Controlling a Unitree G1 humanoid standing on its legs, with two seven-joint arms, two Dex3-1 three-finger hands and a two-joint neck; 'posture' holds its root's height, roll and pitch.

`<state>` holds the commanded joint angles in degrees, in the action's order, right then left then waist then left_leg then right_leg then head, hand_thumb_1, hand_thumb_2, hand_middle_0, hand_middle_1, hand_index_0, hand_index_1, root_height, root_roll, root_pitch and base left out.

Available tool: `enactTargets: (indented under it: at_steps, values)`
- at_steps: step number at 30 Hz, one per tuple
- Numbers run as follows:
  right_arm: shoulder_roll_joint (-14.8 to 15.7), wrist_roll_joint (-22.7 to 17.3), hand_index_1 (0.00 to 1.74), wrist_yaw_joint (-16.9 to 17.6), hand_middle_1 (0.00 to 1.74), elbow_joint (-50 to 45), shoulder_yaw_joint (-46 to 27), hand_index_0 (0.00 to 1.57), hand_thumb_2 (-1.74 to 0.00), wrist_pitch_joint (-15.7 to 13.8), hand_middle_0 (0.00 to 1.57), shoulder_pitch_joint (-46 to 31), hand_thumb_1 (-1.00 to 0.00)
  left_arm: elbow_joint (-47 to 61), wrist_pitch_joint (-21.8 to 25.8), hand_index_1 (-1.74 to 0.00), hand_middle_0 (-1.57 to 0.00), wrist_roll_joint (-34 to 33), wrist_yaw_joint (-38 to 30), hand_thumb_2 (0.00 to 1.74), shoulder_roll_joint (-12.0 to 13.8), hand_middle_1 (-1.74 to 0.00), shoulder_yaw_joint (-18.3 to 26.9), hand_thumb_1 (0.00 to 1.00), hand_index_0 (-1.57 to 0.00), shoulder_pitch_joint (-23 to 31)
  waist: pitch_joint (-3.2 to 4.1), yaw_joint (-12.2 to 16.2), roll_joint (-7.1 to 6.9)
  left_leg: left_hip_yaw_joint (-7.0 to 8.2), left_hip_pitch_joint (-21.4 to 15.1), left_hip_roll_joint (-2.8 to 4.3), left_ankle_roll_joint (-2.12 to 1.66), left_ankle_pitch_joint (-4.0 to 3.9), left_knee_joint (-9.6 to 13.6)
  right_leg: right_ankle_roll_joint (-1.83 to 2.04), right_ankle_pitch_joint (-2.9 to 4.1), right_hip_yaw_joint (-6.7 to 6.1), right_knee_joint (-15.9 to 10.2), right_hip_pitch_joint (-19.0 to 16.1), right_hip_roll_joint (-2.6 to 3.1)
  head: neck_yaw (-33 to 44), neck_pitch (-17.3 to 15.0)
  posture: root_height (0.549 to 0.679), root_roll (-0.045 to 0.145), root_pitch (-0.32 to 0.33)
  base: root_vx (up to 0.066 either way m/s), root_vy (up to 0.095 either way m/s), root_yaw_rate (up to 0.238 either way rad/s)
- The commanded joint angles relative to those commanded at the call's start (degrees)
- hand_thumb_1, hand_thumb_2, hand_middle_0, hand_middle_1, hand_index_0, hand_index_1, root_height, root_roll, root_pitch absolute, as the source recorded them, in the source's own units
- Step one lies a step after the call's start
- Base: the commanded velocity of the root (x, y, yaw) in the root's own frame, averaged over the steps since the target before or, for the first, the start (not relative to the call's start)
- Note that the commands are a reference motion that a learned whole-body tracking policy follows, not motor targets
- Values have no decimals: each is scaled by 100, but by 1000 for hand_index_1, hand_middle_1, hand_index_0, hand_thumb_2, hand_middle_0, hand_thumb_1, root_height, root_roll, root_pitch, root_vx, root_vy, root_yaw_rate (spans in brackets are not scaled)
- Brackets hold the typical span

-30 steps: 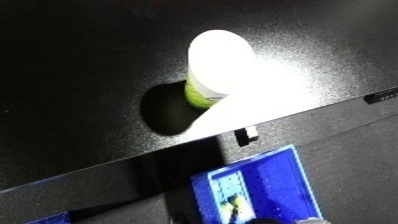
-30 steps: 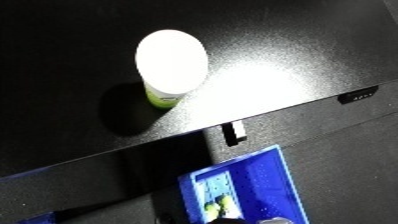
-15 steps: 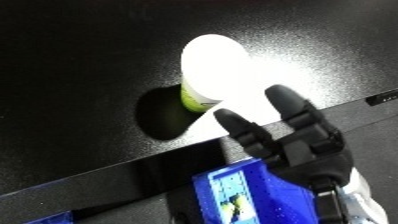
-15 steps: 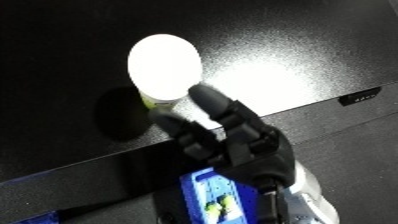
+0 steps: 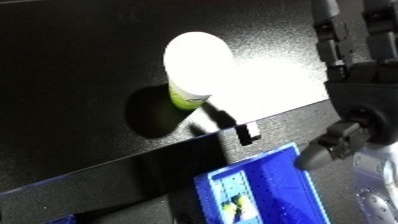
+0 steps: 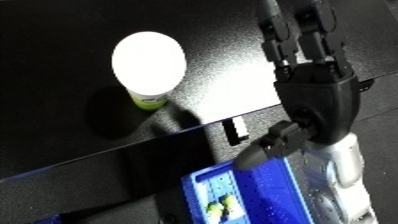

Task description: Pick up the object and place it into the box

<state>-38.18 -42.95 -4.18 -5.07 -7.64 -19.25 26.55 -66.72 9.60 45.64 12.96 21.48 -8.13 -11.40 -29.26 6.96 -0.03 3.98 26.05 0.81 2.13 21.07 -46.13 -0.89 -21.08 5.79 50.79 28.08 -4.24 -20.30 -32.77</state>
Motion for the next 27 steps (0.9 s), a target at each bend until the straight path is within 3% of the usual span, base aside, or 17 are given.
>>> enactTargets:
  at_steps: [4, 9, 14, 27]
  values:
    - [-193, 466, 0, 725, 0, 170, 417, 0, 0, 688, 0, 308, 0, -30, 19, 0, 0, 56, -28, 0, -7, 0, 13, 0, 0, -28, -8, -72, 8, -25, -9, -25, 8, -23, 19, -41, -26, -4, -1, -10, 0, -108, 6, 623, 46, 4, 3, -1, 38]
    - [-319, 580, 0, 1033, 0, 528, 912, 0, 0, 1337, 0, 690, 0, -23, 42, 0, 0, -4, -57, 0, -18, 0, -40, 0, 0, -71, -18, -173, 31, -66, -35, -60, 14, -54, 74, -81, -57, 5, 0, -28, -16, -280, 41, 622, 47, 1, 0, -7, 71]
    - [-310, 520, 0, 1039, 0, 907, 1330, 0, 0, 1767, 0, 1026, 0, -26, -17, 0, 0, -82, -54, 0, -1, 0, -111, 0, 0, -133, -20, -276, 66, -108, -43, -100, 21, -68, 93, -110, -76, 22, 2, -42, -43, -478, 44, 622, 47, -1, 2, -10, 78]
    - [34, 289, 0, 824, 0, 1613, 2161, 0, 0, 2322, 0, 1863, 0, -12, -160, 0, 0, -224, -129, 0, -65, 0, -307, 0, 0, -281, -16, -473, 149, -174, -38, -157, 53, -50, 50, -154, -121, 42, 77, -40, -105, -961, 18, 620, 49, -7, 10, -9, 66]
